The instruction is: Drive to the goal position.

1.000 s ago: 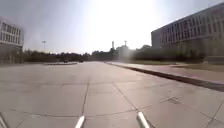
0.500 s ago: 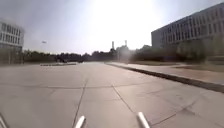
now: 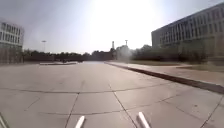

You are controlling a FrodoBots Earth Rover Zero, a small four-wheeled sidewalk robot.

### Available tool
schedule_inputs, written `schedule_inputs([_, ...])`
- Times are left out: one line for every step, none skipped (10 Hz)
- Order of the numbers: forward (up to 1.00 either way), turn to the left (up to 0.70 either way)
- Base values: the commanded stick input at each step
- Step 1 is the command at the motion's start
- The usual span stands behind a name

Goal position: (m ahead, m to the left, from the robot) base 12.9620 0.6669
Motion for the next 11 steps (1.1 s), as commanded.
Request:
schedule_inputs([0.70,0.00])
schedule_inputs([0.70,0.00])
schedule_inputs([0.70,0.00])
schedule_inputs([0.70,0.00])
schedule_inputs([0.70,0.00])
schedule_inputs([0.70,0.00])
schedule_inputs([0.70,0.00])
schedule_inputs([0.70,0.00])
schedule_inputs([0.70,0.00])
schedule_inputs([0.70,0.00])
schedule_inputs([0.70,0.00])
